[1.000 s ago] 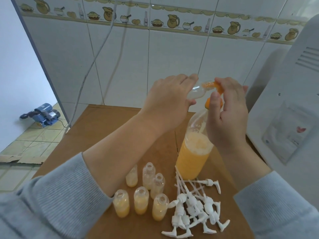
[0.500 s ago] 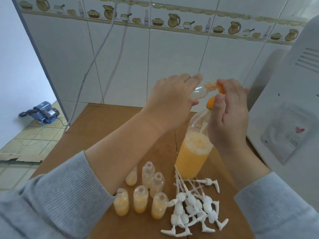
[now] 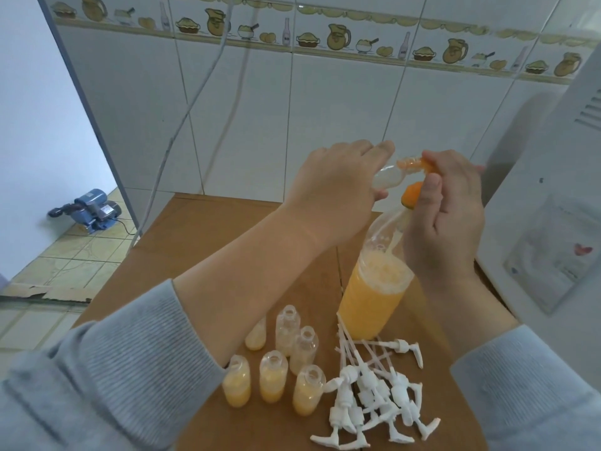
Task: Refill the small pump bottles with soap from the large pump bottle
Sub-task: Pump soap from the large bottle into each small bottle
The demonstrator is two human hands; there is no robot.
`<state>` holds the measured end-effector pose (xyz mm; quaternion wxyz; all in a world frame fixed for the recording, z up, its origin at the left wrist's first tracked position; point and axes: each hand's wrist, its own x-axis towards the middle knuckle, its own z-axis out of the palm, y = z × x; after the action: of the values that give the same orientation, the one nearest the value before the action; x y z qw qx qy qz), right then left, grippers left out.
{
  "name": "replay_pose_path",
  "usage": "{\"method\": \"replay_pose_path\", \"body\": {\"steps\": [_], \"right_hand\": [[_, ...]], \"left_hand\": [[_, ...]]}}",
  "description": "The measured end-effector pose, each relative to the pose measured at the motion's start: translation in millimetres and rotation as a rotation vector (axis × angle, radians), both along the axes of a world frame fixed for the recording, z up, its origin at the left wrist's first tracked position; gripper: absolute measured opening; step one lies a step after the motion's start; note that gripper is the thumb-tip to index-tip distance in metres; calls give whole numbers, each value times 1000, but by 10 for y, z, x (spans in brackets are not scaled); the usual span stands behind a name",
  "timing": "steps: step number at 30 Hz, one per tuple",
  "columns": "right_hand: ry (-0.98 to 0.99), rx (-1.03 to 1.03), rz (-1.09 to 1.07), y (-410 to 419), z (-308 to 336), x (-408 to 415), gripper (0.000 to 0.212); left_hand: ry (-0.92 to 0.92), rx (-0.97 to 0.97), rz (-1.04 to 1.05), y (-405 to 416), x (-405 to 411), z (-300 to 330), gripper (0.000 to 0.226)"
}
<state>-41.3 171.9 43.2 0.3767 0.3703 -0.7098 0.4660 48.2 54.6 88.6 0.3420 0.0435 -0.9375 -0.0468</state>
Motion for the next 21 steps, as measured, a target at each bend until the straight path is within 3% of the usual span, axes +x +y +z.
{"method": "replay_pose_path", "body": {"steps": [6, 12, 21], "right_hand": [[-31, 86, 47, -81, 7, -33, 39], [15, -25, 28, 10, 64, -32, 39], [30, -35, 75, -13, -23, -28, 36]], "left_hand": [[-59, 41, 22, -98, 0, -11, 45], [22, -35, 0, 8, -20, 61, 46], [-17, -49, 2, -26, -32, 49, 47]]}}
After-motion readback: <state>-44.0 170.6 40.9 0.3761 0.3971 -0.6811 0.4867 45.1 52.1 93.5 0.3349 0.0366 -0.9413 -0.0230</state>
